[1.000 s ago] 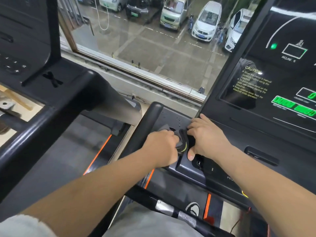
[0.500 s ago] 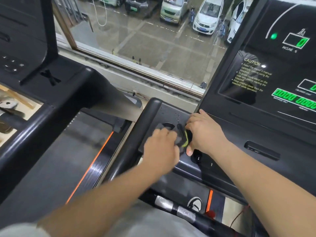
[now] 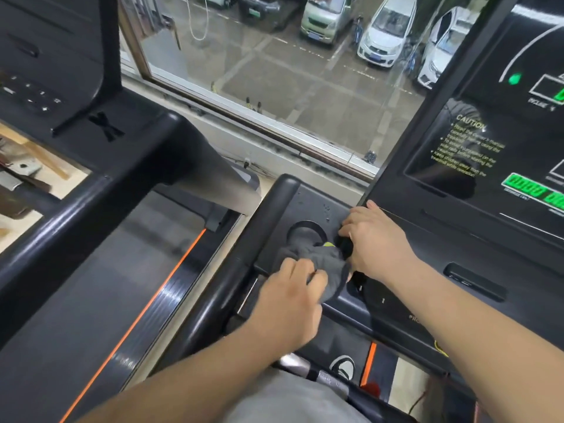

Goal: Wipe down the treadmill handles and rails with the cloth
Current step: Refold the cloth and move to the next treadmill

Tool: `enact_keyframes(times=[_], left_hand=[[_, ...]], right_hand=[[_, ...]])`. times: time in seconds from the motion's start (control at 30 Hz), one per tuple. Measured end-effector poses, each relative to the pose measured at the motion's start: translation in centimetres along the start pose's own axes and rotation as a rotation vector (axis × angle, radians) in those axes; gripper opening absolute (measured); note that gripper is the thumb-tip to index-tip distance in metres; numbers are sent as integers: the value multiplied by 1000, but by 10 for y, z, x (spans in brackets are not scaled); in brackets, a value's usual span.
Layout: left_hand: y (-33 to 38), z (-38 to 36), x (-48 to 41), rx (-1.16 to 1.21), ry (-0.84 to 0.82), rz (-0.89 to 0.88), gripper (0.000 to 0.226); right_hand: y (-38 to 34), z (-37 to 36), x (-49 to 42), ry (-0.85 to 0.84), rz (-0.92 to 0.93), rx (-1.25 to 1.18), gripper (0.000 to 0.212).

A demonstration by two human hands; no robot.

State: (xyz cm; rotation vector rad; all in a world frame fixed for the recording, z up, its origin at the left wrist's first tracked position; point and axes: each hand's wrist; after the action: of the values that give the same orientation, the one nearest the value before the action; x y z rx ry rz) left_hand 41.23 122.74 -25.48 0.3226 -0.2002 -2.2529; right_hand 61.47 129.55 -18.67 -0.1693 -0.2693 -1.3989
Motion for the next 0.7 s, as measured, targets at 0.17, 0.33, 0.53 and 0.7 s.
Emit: enact_keyframes(times=[0.17,0.33,0.53,0.7], left_hand=[[-78,19,-49,-131,91,334,31],[-31,2,-42,-81,22,163,36],[-80,14,-126,-121,71,401,33],[-34,-4,-142,-16,47,324,29]], right_hand=[[-6,7,5,-97,20,5,82],[4,29,5,2,72,242,105],[20,32,-2,-99,12,317,110],[11,28,-8,-38,-14,216,138]])
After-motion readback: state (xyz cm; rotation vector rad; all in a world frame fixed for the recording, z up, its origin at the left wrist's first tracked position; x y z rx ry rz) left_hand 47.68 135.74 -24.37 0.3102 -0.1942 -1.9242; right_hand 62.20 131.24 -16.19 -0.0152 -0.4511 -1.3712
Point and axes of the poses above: each hand's wrist, its own x-axis away from the middle knuckle, its own z-axis out of the back of the hand, y = z × x, and after that the axes turned 4 degrees about -x, right-handed
